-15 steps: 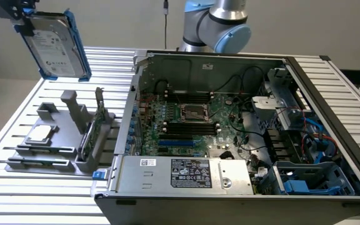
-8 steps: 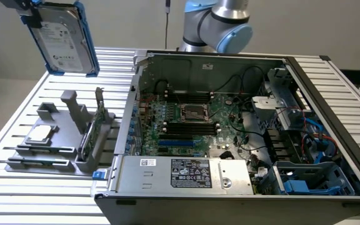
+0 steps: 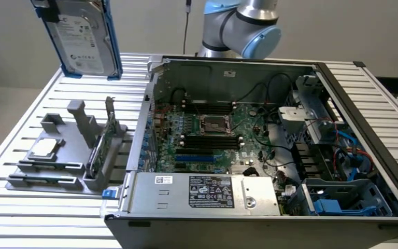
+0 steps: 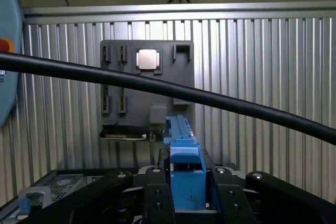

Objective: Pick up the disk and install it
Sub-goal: 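Pick up the disk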

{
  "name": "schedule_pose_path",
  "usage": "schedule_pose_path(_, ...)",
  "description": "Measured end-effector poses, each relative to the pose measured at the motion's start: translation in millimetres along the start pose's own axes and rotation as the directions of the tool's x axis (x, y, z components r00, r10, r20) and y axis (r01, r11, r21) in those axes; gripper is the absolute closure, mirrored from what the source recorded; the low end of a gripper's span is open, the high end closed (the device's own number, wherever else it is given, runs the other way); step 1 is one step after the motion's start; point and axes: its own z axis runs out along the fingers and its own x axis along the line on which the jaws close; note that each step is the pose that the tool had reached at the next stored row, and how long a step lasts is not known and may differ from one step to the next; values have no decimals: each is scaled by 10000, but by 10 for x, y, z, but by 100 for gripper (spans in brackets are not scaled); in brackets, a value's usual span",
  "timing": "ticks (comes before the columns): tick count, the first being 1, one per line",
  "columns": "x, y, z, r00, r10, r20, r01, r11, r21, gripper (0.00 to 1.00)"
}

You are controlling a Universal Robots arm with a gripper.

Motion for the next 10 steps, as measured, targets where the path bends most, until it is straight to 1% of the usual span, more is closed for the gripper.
schedule_pose_path(4, 37, -160, -56, 10000, 1, -2, -1, 10000, -53, 67)
schedule_pose_path(8, 97, -331, -75, 10000, 3, -8, -3, 9999, -110, 67)
schedule_pose_path(10, 134, -412, -80, 10000, 4, -16, -4, 9999, -123, 67)
